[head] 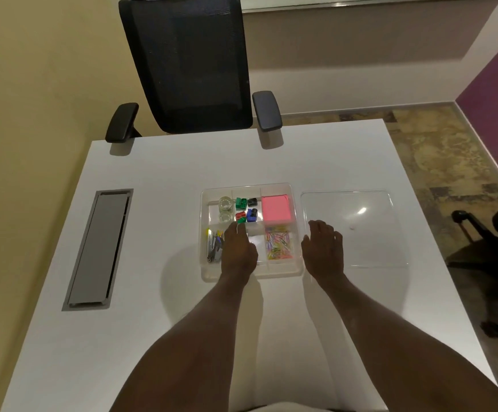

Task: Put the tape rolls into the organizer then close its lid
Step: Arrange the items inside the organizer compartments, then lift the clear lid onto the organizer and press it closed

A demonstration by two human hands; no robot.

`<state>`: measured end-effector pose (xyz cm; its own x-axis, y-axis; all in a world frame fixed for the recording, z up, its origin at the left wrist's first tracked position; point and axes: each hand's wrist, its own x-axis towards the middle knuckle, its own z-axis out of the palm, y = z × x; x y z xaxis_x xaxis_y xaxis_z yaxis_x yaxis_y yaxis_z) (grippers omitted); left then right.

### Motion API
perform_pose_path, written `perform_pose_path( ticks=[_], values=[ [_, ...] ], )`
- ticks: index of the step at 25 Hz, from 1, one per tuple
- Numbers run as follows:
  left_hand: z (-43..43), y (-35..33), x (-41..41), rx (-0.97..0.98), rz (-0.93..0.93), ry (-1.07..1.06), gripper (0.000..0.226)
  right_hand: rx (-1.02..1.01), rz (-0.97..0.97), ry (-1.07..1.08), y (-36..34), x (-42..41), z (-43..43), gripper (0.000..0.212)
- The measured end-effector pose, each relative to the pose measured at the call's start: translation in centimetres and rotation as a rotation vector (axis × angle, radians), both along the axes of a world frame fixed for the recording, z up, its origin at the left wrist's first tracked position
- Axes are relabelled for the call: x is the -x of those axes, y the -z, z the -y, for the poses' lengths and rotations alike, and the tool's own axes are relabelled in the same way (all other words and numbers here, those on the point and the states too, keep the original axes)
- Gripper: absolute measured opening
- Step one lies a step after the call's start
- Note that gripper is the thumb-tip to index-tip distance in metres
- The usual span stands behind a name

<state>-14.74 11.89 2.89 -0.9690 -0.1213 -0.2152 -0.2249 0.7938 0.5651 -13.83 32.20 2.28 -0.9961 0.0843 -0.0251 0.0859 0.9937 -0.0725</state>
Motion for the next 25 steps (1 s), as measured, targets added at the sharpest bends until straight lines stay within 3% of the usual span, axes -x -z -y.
perform_pose_path(
  ticks=[6, 18, 25],
  values=[
    [-7.2, 0.0, -0.9, 0.015, 0.022, 0.027, 0.047, 0.052, 0.036, 0.052, 0.4, -0.3, -6.6, 0.036],
    [-18.8, 2.1, 3.3, 0.053, 0.059, 0.178, 0.054, 0.111, 0.079, 0.092, 2.8, 3.6, -18.8, 0.038],
    [-21.3, 4.2, 6.2, 0.12, 0.359, 0.165, 0.065, 0.079, 0.178, 0.189, 4.2, 7.7, -24.4, 0.058]
  ],
)
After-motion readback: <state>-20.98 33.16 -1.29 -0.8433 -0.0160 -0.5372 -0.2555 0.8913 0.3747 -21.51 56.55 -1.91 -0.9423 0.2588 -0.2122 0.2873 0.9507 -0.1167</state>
